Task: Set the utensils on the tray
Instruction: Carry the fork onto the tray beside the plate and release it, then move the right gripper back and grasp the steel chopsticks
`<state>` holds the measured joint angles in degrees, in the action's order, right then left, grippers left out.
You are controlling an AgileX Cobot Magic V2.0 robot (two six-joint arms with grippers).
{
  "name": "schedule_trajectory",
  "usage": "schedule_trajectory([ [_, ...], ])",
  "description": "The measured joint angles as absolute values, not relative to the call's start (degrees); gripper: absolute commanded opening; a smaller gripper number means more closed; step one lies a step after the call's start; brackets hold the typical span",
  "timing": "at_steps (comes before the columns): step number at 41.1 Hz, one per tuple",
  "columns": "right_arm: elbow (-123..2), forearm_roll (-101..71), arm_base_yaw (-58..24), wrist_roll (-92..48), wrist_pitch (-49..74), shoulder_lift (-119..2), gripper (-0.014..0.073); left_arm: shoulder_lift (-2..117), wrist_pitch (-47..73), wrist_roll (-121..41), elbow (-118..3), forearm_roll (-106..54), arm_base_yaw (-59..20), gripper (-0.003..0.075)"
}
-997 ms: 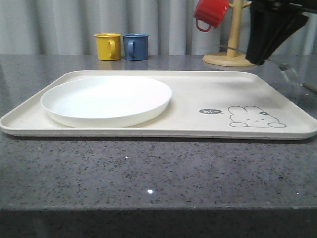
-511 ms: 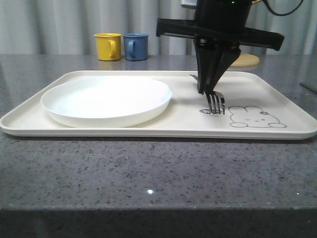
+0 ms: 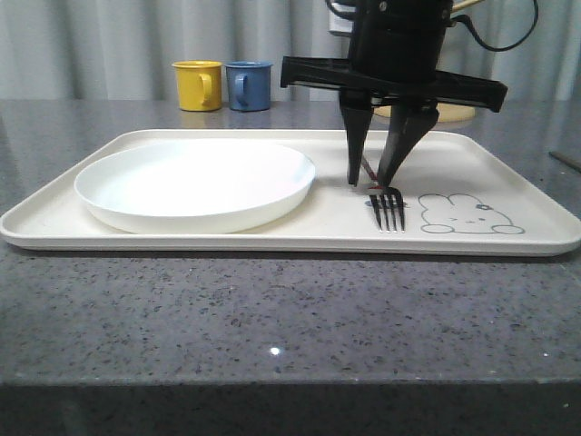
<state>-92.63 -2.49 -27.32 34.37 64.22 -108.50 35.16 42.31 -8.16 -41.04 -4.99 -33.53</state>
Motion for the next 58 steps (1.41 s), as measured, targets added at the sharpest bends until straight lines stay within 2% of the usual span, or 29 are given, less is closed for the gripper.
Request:
schedule_trajectory([
  [8,-92.86,-1.69,-27.32,29.75,64.34,-107.14,0.0311,35.16,42.31,-8.16,-41.04,-4.99,-33.53,0.0400],
  [18,-92.29,7.79,-26.54,24.16,69.71,-98.54,0.0309,35.16,42.31,-8.16,-41.04,-4.99,-33.53,0.0400],
  [27,-86.15,7.05,-17.00,17.78,70.29,-93.00,0.0309,35.16,42.31,-8.16,-41.04,-4.99,-33.53,0.0400],
  [40,-77.27,4.97,-4.08,9.05,68.83,-92.48,0.0309,35.16,42.18,-8.16,-41.04,-4.99,-33.53,0.0400],
  [49,-76.55,4.73,0.28,6.94,67.05,-92.98,0.0309,35.16,42.18,-8.16,-41.04,-4.99,-33.53,0.0400],
  [58,-76.46,0.31,0.66,3.36,66.69,-95.94,0.0309,35.16,42.18,-8.16,-41.04,-4.99,-33.53,0.0400],
])
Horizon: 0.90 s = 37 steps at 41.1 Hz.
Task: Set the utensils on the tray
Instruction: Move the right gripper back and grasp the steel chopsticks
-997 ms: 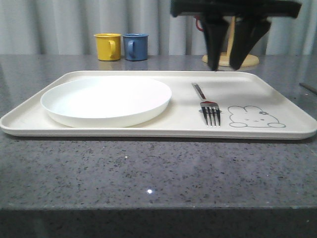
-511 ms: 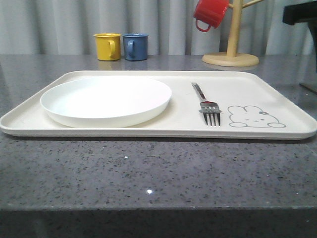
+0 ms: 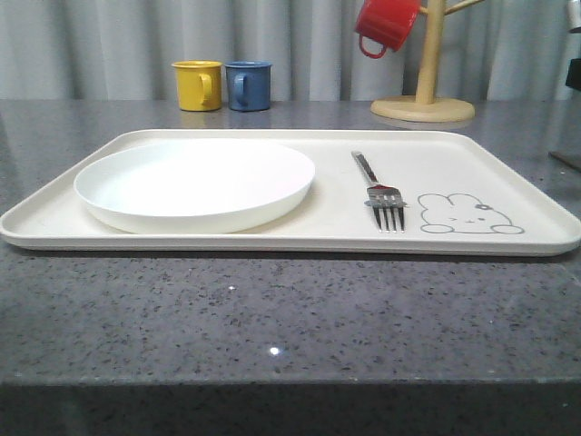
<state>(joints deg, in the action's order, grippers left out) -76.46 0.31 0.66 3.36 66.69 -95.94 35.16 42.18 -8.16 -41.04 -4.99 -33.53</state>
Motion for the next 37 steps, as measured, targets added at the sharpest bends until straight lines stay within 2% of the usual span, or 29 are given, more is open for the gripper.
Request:
schedule_trajectory([
  [27,-76.46,-1.37,0.66,2.66,65.65,-98.63,0.0300,35.16,42.18,-8.16,-41.04,-4.99,-33.53,0.0400],
  [29,-76.57,-1.37,0.66,2.66,65.75,-98.77,0.0260,35.16,42.18,-8.16,-41.04,-4.99,-33.53,0.0400],
  [33,-76.57,-0.97,0.66,2.66,65.74,-98.77,0.0104,35.16,42.18,-8.16,-41.04,-4.99,-33.53,0.0400],
  [37,-76.67,0.00,0.66,2.66,65.88,-98.77,0.0009,35.16,42.18,-8.16,-41.04,-4.99,-33.53,0.0400],
])
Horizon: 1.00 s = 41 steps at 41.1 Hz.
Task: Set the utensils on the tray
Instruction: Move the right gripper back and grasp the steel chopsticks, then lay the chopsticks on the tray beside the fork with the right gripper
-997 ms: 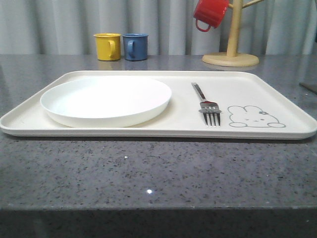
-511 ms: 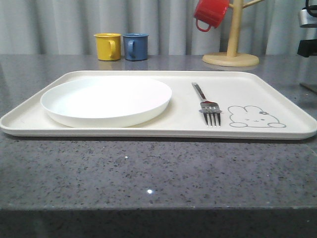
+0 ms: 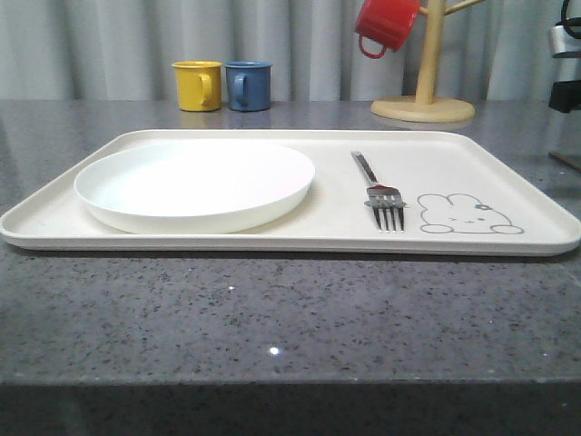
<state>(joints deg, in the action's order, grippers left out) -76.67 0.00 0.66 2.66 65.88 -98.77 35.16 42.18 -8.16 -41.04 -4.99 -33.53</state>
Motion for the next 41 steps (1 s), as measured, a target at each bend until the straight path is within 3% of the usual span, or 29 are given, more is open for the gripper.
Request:
schedule_trajectory([
  [14,-79.49,-3.05,0.00,2.66,69.01,-98.90,-0.0005,35.16,42.18,-8.16,-41.04,-4.99,-33.53,0.0400],
  [28,-84.63,-11.25,-10.12,4.15,69.41,-98.80,-0.0004,35.16,42.18,-8.16,-41.04,-4.99,-33.53,0.0400],
  [41,-84.63,-17.19,-13.03,10.05,64.58,-101.78,-0.0004,35.16,42.18,-8.16,-41.04,-4.99,-33.53,0.0400],
])
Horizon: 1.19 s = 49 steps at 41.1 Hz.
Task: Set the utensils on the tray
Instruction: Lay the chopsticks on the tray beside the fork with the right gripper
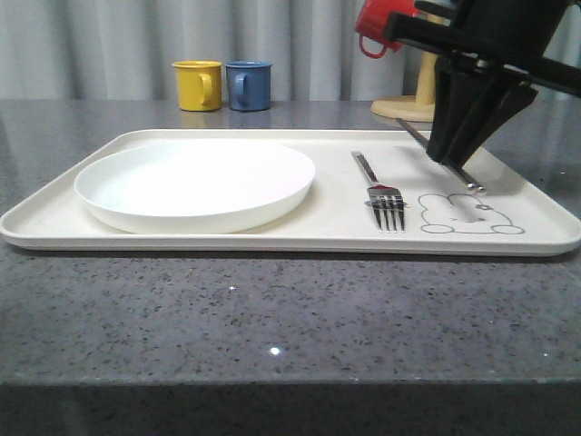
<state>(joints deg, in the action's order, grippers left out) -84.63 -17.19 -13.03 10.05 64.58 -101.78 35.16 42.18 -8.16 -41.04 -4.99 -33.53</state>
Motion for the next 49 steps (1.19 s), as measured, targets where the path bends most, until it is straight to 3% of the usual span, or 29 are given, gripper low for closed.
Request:
schedule_trajectory([
  [13,-84.63,-18.30,-13.03,11.12,64.38,-103.36,0.0008,35.16,42.18,-8.16,-41.04,-4.99,-33.53,0.0400],
  [24,-84.63,-18.43,-13.03,11.52,65.97,-103.60,0.0185,35.16,42.18,-8.16,-41.04,-4.99,-33.53,0.0400],
  [35,-84.65,-18.72,-13.03,11.52,66.19,-104.79,0.0257,35.16,42.18,-8.16,-41.04,-4.99,-33.53,0.0400],
  [49,-84.76,-16.03,-13.03,6.24,67.12,-98.01,0.0258,35.16,42.18,-8.16,-41.04,-4.99,-33.53,0.0400],
])
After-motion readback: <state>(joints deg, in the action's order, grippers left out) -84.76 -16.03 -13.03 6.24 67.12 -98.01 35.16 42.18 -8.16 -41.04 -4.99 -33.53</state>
